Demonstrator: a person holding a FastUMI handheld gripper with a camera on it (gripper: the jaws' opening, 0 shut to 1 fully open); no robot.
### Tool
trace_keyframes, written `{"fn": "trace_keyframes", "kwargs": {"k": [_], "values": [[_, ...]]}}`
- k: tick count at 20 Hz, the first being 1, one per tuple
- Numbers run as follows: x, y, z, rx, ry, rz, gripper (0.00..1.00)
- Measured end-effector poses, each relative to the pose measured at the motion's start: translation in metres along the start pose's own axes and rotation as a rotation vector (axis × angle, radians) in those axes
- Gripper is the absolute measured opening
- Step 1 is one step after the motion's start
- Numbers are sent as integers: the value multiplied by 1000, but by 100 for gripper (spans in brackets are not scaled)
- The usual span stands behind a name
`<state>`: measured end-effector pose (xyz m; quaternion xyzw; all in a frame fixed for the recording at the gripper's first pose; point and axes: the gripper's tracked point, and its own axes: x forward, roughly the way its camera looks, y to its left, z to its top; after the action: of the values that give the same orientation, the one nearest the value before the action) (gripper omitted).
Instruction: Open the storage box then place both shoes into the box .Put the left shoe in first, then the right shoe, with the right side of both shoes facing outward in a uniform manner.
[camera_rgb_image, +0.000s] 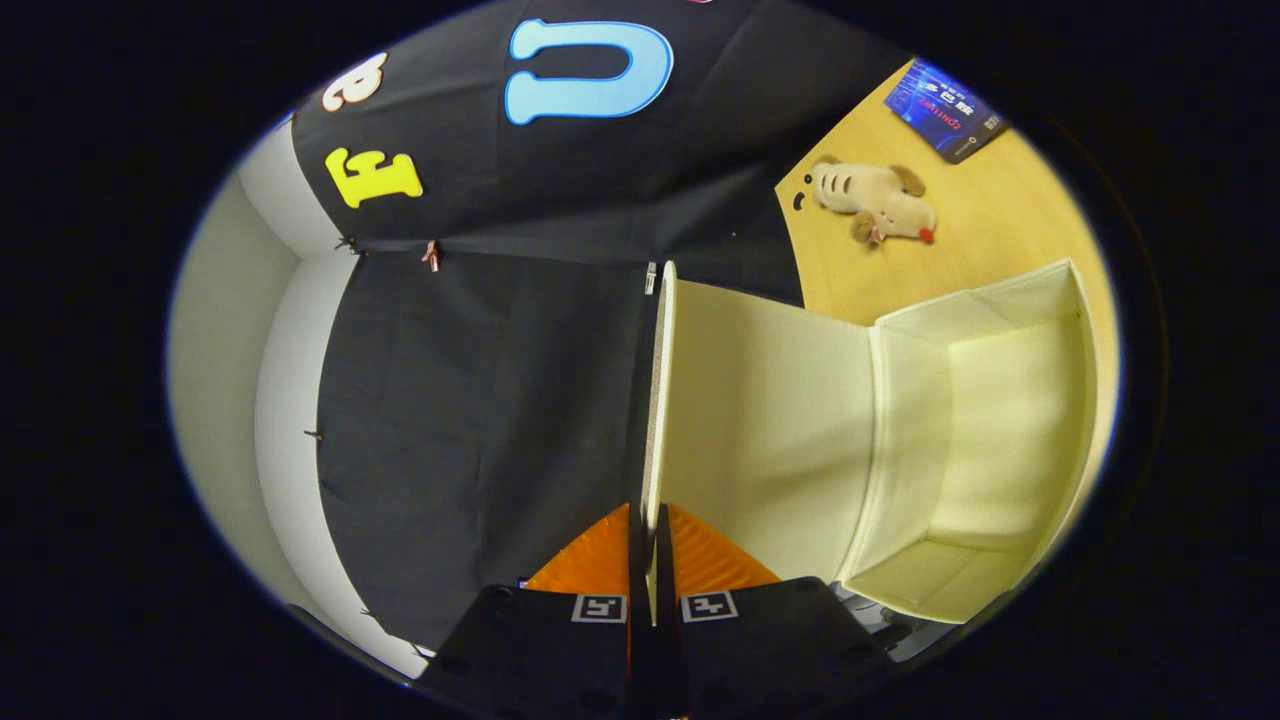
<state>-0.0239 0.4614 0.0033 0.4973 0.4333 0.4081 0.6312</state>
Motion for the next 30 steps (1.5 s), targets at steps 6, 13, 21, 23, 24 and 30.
{"fn": "trace_keyframes", "kwargs": {"k": [6,13,21,23,24,30], "values": [[84,-8,-24,-25,22,-64,5],[131,-42,-50,-96,70,-178,21],[39,-69,-19,-311,-4,-315,96],[-6,-78,0,-389,-63,-371,98],[-30,-84,10,-429,-97,-404,98],[-176,-145,63,-625,-273,-697,98]]}}
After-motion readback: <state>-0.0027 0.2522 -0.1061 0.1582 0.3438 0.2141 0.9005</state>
